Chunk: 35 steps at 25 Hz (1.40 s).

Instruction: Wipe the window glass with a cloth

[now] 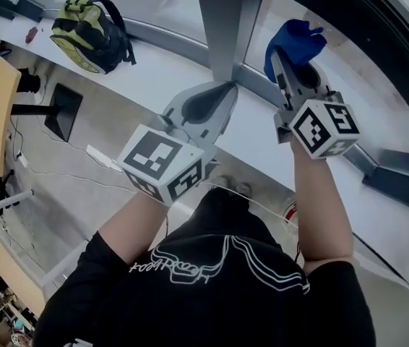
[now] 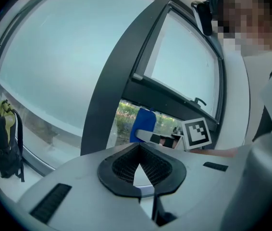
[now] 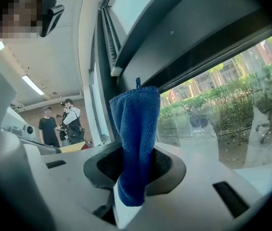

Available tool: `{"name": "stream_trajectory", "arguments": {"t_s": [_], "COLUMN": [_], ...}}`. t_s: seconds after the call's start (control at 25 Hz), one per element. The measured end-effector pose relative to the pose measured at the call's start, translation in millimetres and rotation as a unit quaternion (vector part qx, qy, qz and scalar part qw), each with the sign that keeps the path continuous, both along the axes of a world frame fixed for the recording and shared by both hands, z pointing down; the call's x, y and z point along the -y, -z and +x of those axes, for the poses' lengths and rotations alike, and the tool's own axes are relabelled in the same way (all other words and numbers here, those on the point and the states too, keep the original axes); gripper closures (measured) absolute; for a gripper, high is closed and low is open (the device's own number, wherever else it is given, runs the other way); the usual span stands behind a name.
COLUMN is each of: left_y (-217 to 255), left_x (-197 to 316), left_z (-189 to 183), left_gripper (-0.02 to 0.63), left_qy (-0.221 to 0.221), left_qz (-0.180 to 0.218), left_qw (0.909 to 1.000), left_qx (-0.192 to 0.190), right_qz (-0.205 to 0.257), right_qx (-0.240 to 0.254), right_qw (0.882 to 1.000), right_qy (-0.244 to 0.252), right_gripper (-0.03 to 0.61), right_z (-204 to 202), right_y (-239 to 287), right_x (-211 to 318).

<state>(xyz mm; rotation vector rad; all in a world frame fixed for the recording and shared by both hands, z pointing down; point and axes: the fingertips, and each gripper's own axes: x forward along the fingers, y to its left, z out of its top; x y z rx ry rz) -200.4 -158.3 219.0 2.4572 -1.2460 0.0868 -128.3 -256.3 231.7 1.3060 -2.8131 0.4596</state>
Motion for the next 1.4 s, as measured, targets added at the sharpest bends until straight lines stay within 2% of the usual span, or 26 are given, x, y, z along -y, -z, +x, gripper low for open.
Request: {"name": "stream_trajectory", "arguments": {"t_s": [0.28, 0.6, 0.84, 1.08, 1.4], "left_y": [-14, -31, -39, -42, -56], "left_x": [9, 8, 6, 4, 2], "left_z": [-17, -30, -34, -29, 6], "left_gripper": [0.611, 0.611, 0.611, 0.611, 0.611], "left_qy": [0.008, 0.013, 0.018, 0.012, 0.007], "left_qz": [-0.012, -0.023, -0.033, -0.037, -0.052], "left_qw": [0.9999, 0.9994, 0.9987, 0.9988, 0.998], "left_qx": [-0.009, -0.021, -0.035, -0.031, -0.035], "right_qz": [0.022, 0.05, 0.059, 0.061, 0.064], "right_qx": [-0.027, -0.057, -0.071, -0.067, -0.066], "right_qw": [0.999, 0.996, 0.994, 0.993, 0.989], "right_qy": [-0.02, -0.044, -0.063, -0.081, -0.113], "right_gripper": [0.485, 0.485, 0.485, 0.485, 0.485], "right_z": [-24, -34, -27, -16, 31], "right_y": [2, 1, 1, 4, -3], "right_x": [51, 74, 78, 80, 73]}}
